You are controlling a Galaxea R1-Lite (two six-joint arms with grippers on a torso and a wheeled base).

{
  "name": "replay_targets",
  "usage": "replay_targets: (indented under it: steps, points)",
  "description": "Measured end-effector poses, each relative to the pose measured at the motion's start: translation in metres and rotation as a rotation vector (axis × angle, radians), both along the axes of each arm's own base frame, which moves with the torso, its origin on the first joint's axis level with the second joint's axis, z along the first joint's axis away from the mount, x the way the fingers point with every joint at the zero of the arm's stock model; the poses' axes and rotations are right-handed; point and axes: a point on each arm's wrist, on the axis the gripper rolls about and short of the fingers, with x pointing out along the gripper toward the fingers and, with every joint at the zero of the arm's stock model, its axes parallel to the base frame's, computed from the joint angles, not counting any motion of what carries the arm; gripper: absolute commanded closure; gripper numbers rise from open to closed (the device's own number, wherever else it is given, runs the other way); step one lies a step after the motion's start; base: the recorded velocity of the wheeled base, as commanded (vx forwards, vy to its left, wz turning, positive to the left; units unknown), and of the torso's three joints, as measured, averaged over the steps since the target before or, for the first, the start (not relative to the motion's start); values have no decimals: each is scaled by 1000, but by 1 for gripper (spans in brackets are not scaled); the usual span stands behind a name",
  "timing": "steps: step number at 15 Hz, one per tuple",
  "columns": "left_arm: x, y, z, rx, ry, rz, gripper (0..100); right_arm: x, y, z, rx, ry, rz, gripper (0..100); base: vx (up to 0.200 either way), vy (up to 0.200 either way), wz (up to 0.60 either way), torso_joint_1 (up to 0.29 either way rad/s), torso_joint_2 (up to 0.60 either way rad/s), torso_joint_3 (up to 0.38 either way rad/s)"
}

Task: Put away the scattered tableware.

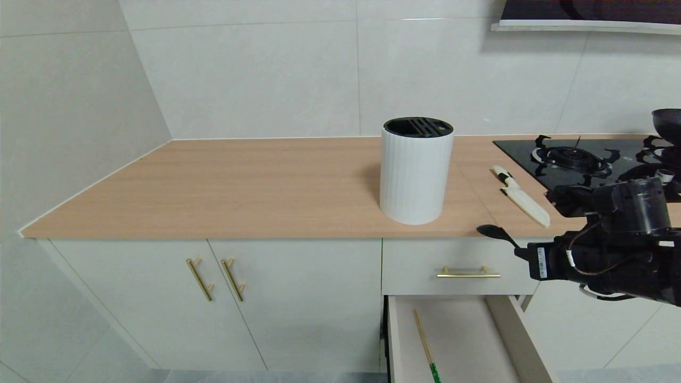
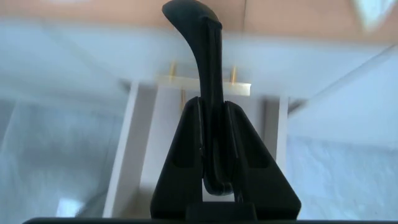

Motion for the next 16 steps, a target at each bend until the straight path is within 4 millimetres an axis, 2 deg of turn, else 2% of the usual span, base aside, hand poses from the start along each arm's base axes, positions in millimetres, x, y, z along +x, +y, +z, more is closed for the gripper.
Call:
replay_targets:
  steps: [4,11,16]
  points:
    - [0,0,0,0,0,0,0,-13,6,-5,-21,15,48,100,0,0,0,0,0,0]
    - [0,0,0,0,0,-1,0,-12,12,-10,-29,31,70,100,0,0,0,0,0,0]
    - [0,0,0,0,0,0,0,-10,13,-14,-36,42,68,100,0,0,0,-161,402,233]
